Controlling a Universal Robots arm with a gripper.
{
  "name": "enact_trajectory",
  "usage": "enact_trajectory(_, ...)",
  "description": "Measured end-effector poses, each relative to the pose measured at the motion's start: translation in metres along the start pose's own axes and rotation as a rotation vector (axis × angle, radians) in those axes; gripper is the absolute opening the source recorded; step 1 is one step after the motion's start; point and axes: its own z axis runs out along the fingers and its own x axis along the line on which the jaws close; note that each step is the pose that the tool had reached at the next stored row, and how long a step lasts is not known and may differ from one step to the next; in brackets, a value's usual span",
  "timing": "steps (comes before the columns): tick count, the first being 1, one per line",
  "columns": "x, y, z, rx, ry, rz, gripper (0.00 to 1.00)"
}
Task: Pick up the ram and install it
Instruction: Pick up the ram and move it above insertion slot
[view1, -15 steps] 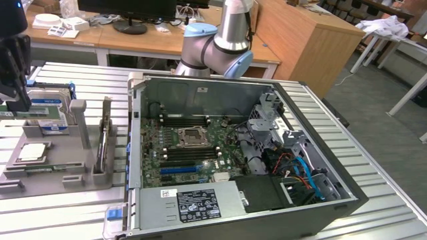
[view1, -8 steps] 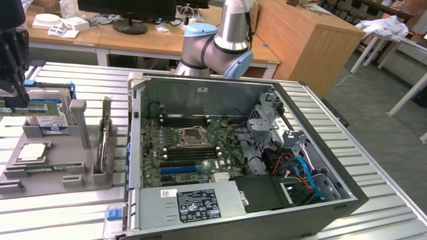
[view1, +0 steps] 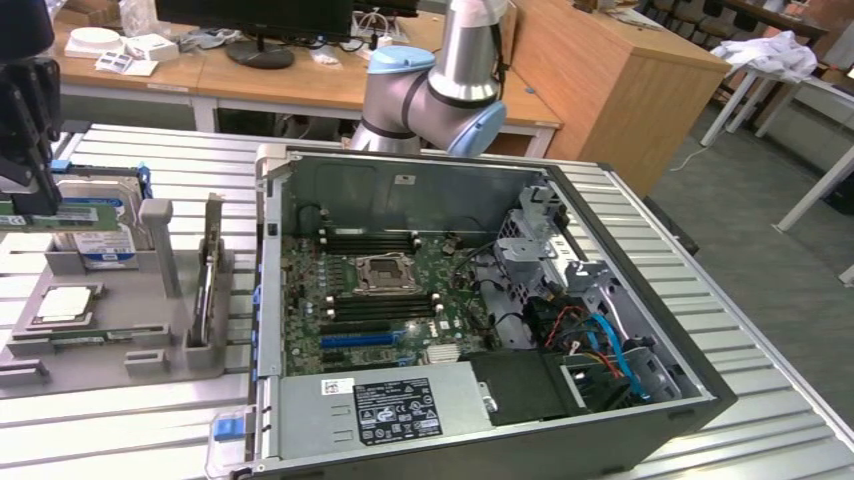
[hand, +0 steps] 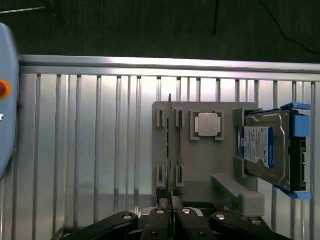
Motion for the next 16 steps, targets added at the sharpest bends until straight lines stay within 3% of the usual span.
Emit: enact_trajectory(16, 0.000, -0.0244, -0.0007, 0.0002, -0.0001, 0.000, 0.12)
